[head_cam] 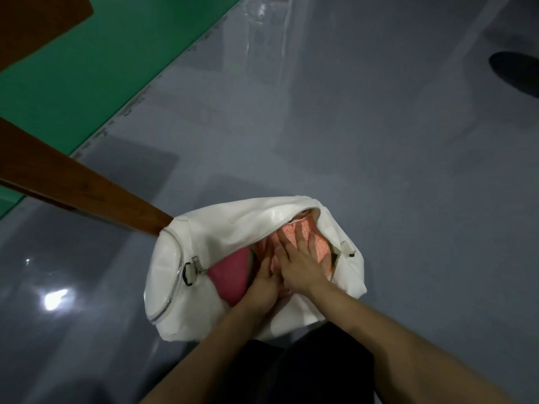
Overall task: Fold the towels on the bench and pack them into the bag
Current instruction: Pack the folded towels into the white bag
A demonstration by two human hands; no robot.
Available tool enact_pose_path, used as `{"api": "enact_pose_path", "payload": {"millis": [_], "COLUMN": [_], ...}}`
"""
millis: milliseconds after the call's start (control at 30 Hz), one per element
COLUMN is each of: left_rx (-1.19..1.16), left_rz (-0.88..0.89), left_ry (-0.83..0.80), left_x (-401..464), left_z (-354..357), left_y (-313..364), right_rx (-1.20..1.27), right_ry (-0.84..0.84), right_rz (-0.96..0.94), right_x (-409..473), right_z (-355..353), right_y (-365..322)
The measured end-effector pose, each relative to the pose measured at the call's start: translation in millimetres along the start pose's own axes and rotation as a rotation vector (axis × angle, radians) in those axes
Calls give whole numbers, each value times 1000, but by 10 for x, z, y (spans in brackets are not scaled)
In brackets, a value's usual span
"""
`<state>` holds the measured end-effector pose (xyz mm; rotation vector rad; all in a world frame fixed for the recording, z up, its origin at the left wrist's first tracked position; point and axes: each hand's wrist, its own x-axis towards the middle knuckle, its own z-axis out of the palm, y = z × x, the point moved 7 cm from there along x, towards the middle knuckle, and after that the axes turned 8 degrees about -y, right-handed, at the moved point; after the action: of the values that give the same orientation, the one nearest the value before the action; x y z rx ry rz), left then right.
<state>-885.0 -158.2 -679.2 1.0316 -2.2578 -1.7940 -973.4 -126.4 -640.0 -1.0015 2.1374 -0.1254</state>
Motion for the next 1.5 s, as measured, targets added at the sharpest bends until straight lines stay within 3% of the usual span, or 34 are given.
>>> {"api": "enact_pose_path", "payload": {"millis": [167,233,367,533,733,933,1100,1333,1400,1500], "left_rx": [-373,-421,-403,-407,-243,-496,-451,-378,-310,-200], "left_rz": [-117,-149,-179,-199,-126,-133,77,359,440,418], "left_ry": [-27,-10,-1,27,8,78,296,609,813,1286], "left_x": [-176,-166,-239,-515,-934,-1518,-2159,-3486,-3970,-4817], "left_z": [-153,-198,-301,-580,-898,-1419,-2280,-3650,-4080,-4717], "left_y": [152,139,130,364,1003,1463,2084,3045,3196,3198], "right_rx": [7,10,19,-36,65,-26,-84,92,144,198], "right_ry": [23,-3,-49,26,223,377,421,450,311,40], "right_rz": [6,4,-13,-83,-354,-468,-667,-932,-941,-890], "right_x": [21,47,-5,-177,-684,-1345,-1750,-2664,-2852,-2975], "right_z": [39,39,-52,-197,-656,-1306,-1657,-1976,-1880,-1638], "right_y": [-78,-76,-30,-53,-423,-1143,-2202,-4069,-4528,-5071]}}
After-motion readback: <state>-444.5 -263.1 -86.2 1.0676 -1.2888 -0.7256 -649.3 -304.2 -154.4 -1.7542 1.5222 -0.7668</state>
